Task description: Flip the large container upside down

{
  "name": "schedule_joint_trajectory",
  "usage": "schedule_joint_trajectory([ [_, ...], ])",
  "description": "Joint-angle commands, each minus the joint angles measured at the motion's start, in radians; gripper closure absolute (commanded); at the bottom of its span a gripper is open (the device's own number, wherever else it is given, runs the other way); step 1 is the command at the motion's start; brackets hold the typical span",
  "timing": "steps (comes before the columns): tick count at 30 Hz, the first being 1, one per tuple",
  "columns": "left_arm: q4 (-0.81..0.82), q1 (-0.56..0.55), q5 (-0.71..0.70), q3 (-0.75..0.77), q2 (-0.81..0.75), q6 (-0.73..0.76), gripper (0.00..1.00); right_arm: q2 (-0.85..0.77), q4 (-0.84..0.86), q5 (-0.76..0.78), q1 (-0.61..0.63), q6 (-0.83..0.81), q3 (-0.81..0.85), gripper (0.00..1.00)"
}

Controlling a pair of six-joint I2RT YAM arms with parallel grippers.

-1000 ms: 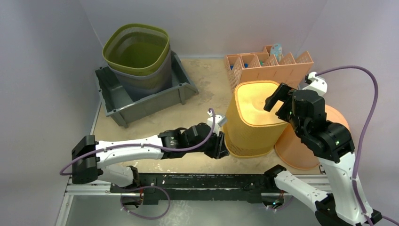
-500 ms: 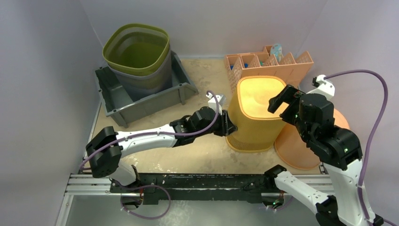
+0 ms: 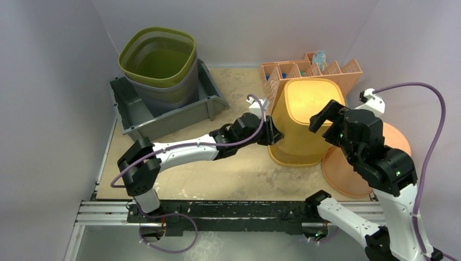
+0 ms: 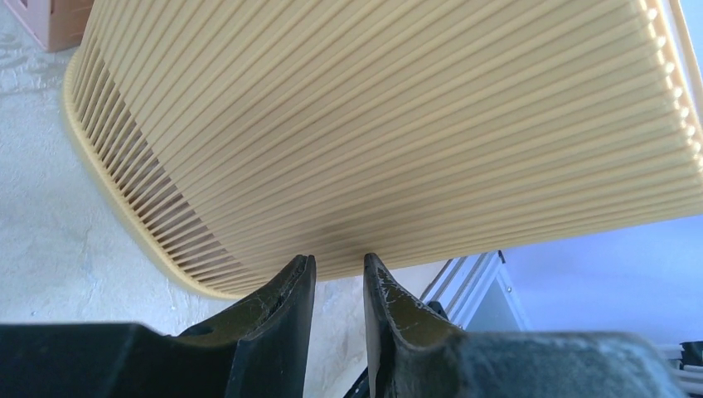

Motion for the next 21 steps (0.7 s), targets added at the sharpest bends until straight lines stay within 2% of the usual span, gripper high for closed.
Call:
schedule_joint_trajectory([
  [1, 0.092, 0.031, -0.066, 0.090, 0.042, -0.008, 0.73, -0.002, 0.007, 0.002, 0.001, 0.021, -0.022, 0.00],
  [7, 0.040, 0.062, -0.074, 0.192, 0.101, 0.027, 0.73, -0.002, 0.010, -0.005, 0.001, 0.020, -0.038, 0.00],
  [13, -0.048, 0.069, -0.036, 0.184, 0.062, 0.106, 0.73, -0.002, 0.029, -0.018, 0.001, 0.019, -0.051, 0.00],
  [18, -0.241, 0.069, 0.013, 0.104, -0.064, 0.212, 0.72, 0.001, 0.076, -0.028, 0.001, -0.005, -0.066, 0.00],
  [21, -0.424, 0.074, -0.038, 0.090, -0.167, 0.318, 0.72, 0.012, 0.129, -0.056, 0.001, -0.041, -0.078, 0.00],
])
